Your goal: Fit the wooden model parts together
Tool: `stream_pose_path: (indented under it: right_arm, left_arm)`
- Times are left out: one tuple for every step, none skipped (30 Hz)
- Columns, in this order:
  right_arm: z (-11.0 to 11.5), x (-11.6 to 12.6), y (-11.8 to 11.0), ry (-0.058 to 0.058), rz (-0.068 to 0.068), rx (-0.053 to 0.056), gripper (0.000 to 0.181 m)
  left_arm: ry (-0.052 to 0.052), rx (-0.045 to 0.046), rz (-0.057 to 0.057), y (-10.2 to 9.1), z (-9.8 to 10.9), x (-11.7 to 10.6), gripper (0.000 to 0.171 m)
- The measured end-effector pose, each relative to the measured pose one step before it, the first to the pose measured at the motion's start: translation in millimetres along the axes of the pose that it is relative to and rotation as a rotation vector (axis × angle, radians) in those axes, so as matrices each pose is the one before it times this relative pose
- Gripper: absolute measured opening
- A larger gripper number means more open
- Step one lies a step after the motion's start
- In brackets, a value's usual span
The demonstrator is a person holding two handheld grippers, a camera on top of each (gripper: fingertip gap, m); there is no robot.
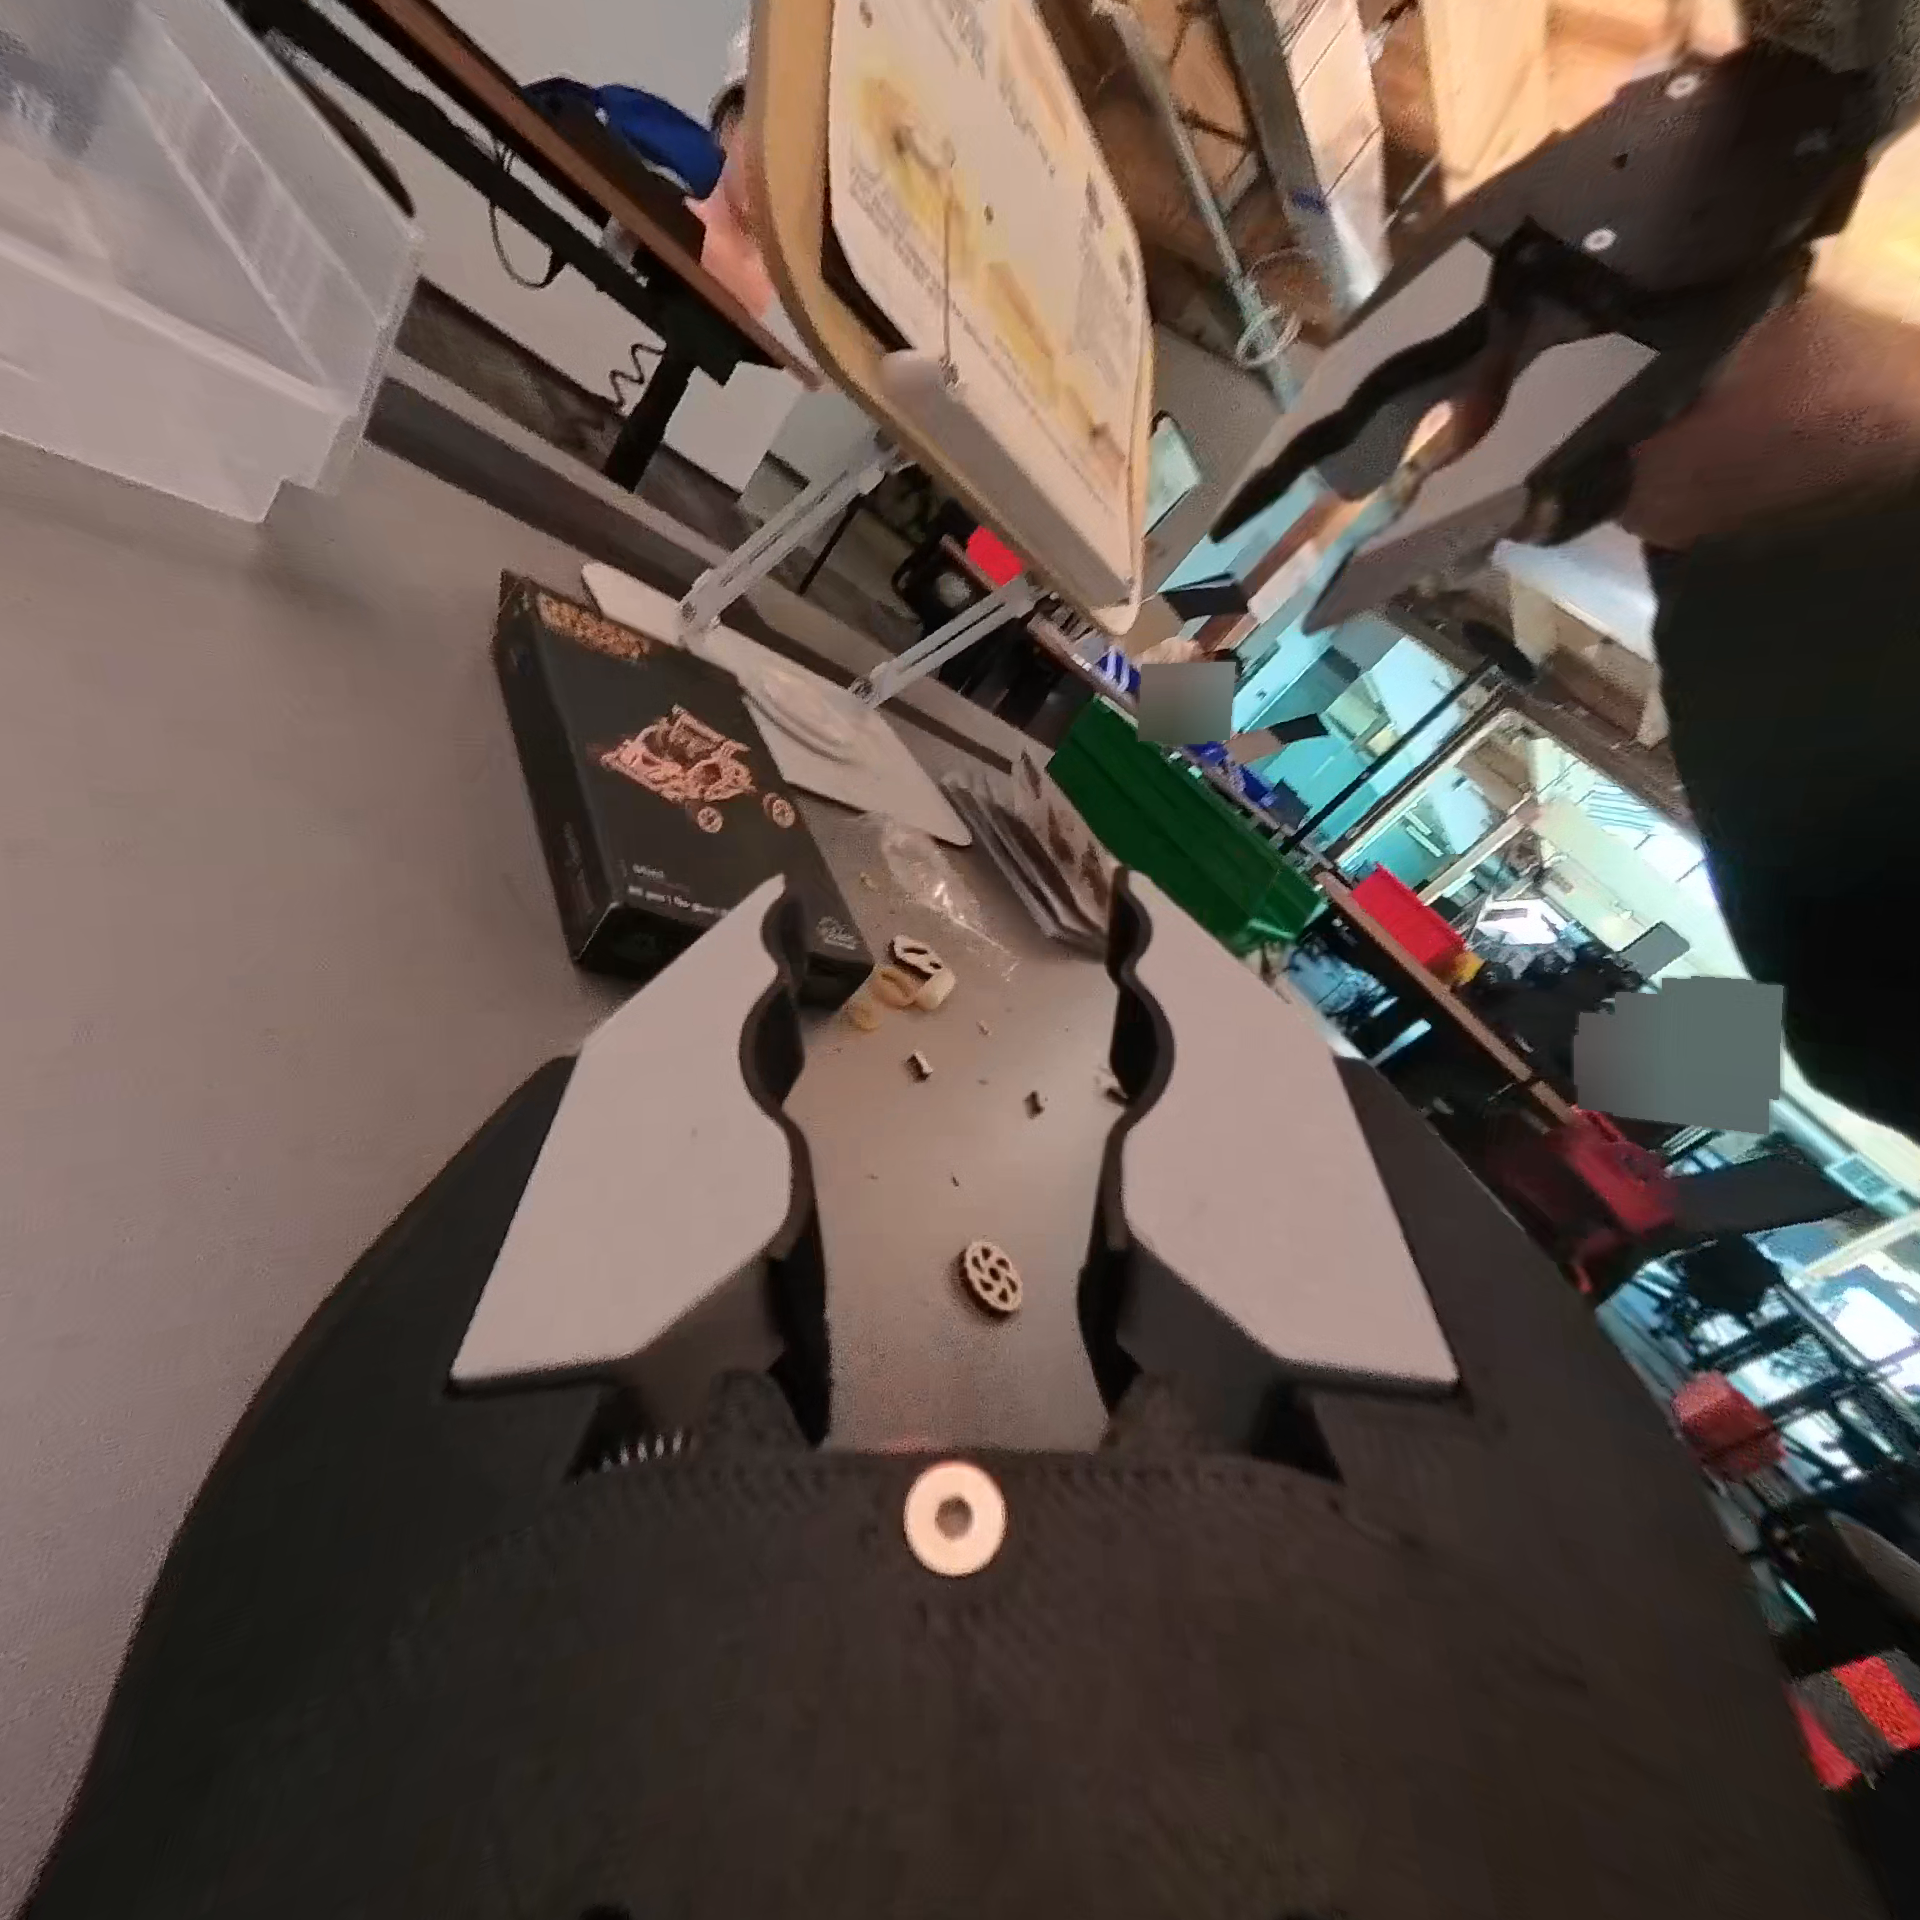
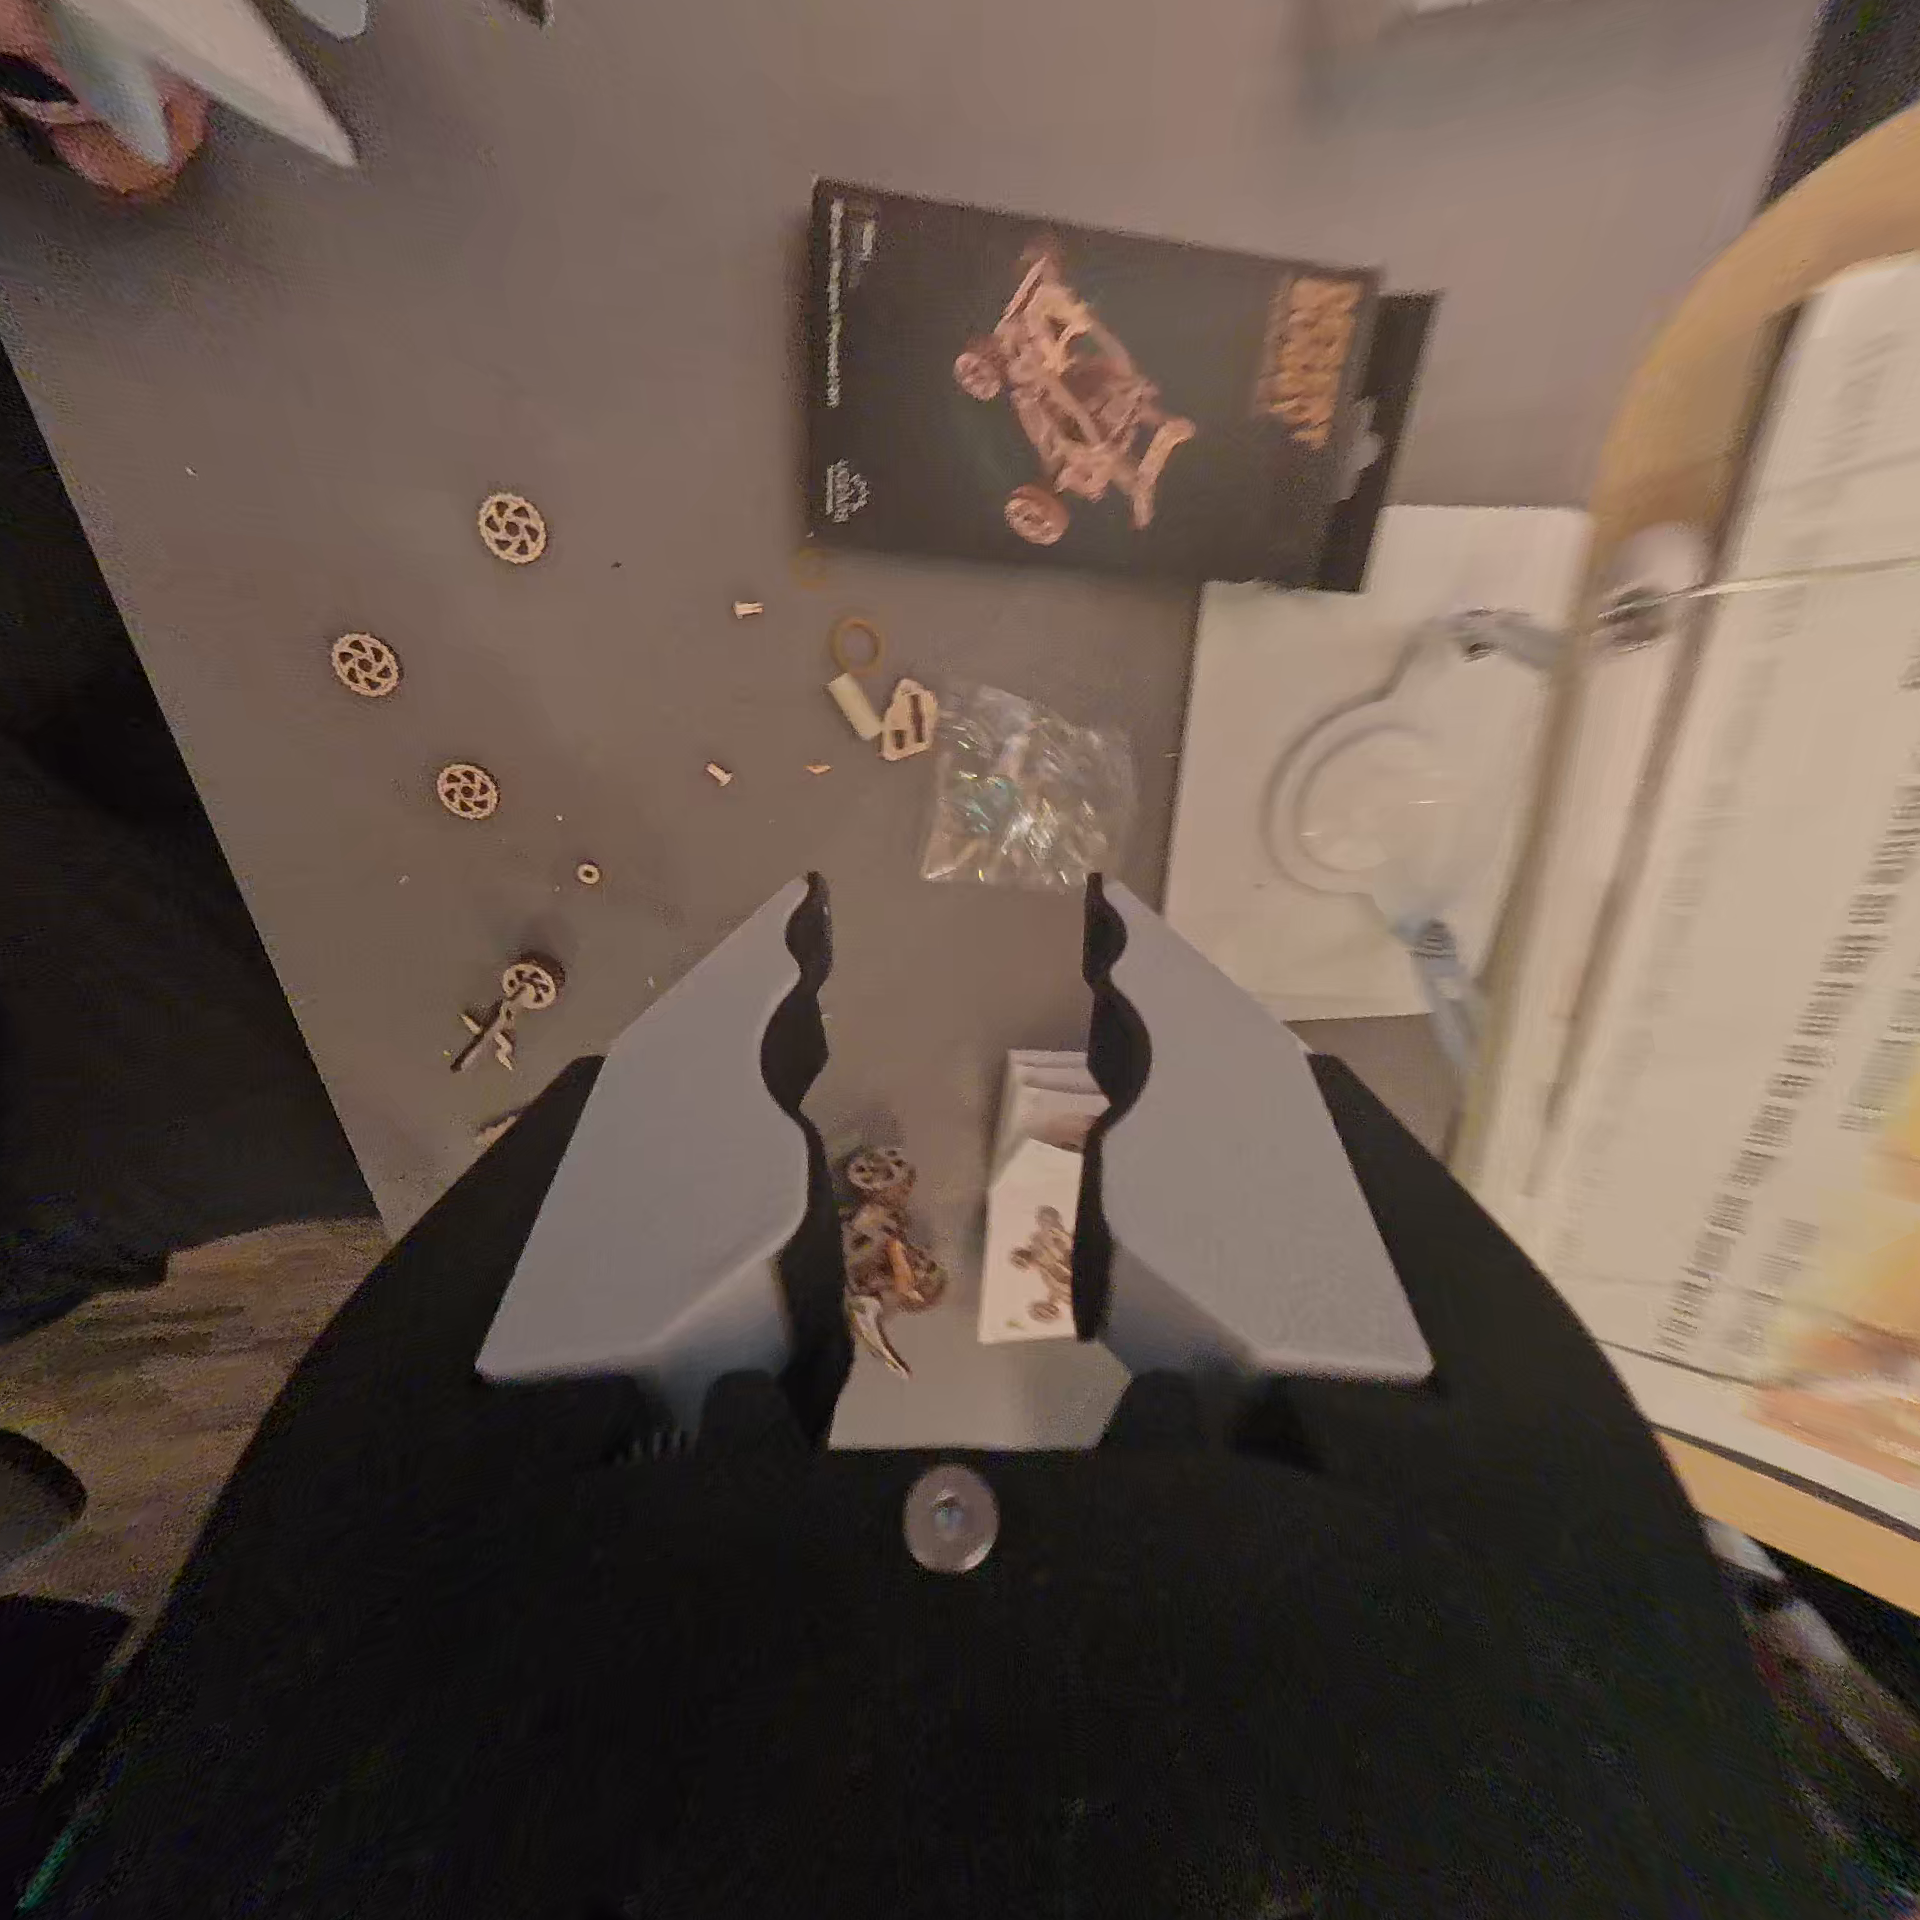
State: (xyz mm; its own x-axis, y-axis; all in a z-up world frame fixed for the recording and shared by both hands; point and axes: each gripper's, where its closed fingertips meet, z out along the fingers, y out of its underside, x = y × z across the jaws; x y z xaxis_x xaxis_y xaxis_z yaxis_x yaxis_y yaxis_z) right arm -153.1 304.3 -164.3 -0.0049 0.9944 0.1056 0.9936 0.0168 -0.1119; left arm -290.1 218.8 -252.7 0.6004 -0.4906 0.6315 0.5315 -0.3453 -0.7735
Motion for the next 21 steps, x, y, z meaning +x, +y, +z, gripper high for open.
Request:
stream_pose_path:
  right_arm:
    - [15.46, -6.17, 9.70, -0.0207, 0.0209, -0.0037, 0.048]
    - [16.05, -5.16, 10.76, -0.0279, 0.0252, -0.0123, 0.048]
    - [14.93, -4.03, 6.80, -0.0295, 0.0265, 0.0093, 0.048]
    - [13.14, -3.60, 5.52, -0.0311, 0.0208, 0.0134, 0.047]
    - [12.22, -1.99, 6.74, -0.0249, 0.0142, 0.0009, 0.047]
    - [11.15, 1.10, 3.37, -0.0063, 0.0085, 0.0133, 0.042]
    - [10.66, 0.00, -1.30, -0.0093, 0.0033, 0.0345, 0.039]
    - [10.46, 1.32, -2.71, -0.0040, 0.0115, 0.0348, 0.038]
    - [10.13, 5.65, -1.40, 0.0192, 0.0227, 0.0180, 0.038]
    - [10.99, 2.25, 2.19, 0.0071, -0.0124, -0.0126, 0.033]
    - [9.97, 4.91, 1.67, 0.0327, -0.0332, -0.0137, 0.034]
    - [8.45, 5.58, -0.80, 0.0351, -0.0279, 0.0039, 0.033]
    - [8.21, -1.15, -0.80, -0.0108, -0.0203, 0.0031, 0.034]
    - [7.68, -6.26, -2.21, -0.0434, -0.0038, 0.0103, 0.037]
    - [6.40, -3.12, -2.49, -0.0223, 0.0064, 0.0097, 0.038]
    - [5.58, -0.01, 0.19, 0.0035, -0.0072, -0.0066, 0.038]
    - [5.38, 0.76, 2.26, 0.0101, -0.0148, -0.0199, 0.038]
    - [4.87, 1.66, 1.63, 0.0159, -0.0112, -0.0141, 0.035]
    - [4.10, 1.22, 0.69, 0.0113, -0.0079, -0.0028, 0.029]
    - [0.87, -0.74, -3.08, -0.0066, 0.0047, 0.0238, 0.023]
    - [0.41, 0.65, -1.63, 0.0014, -0.0022, 0.0117, 0.019]
  left_arm:
    - [-0.0267, -0.03741, 0.0073, 3.89, 5.12, -3.29, 0.057]
    - [-0.0065, -0.02758, 0.0191, 1.99, 5.01, 0.00, 0.057]
    - [-0.0141, -0.01836, 0.0202, 0.38, 4.18, -1.10, 0.057]
    - [-0.0156, -0.01652, 0.0157, 0.20, 3.71, -1.39, 0.058]
    - [-0.0145, -0.02286, 0.0085, 1.26, 3.53, -1.61, 0.060]
    - [-0.0151, -0.02399, 0.0064, 1.99, 3.10, -1.95, 0.062]
    - [-0.0149, -0.01252, 0.0078, 1.34, 2.14, -2.03, 0.063]
    - [-0.0082, -0.00005, 0.0050, 0.93, 1.62, -1.54, 0.063]
    - [-0.0013, -0.00049, -0.0078, 2.09, 1.46, -1.68, 0.062]
    - [-0.0002, -0.00029, -0.0166, 1.82, 0.95, -1.91, 0.062]
    - [-0.0001, 0.00828, -0.0060, -1.18, -0.39, -0.90, 0.062]
    - [-0.0030, 0.01079, 0.0037, -1.87, -0.88, -0.52, 0.061]
    - [0.0017, 0.00334, -0.0024, -0.34, -0.53, -0.46, 0.061]
    - [0.0067, 0.00207, -0.0060, -0.06, -0.34, 0.19, 0.061]
    - [0.0039, 0.00518, -0.0022, -0.73, -0.41, 0.20, 0.061]
    - [0.0019, 0.00468, -0.0012, -0.41, -0.33, 0.04, 0.060]
    - [0.0029, 0.00233, -0.0001, -0.08, -0.11, 0.35, 0.060]
    - [0.0018, 0.00005, 0.0017, 0.16, 0.10, 0.38, 0.060]
    - [0.0001, -0.00209, 0.0018, 0.38, 0.39, 0.10, 0.059]
    - [0.0013, -0.00353, 0.0009, 0.50, 0.45, 0.25, 0.059]
    - [0.0027, -0.00354, 0.0010, 0.57, 0.46, 0.38, 0.059]
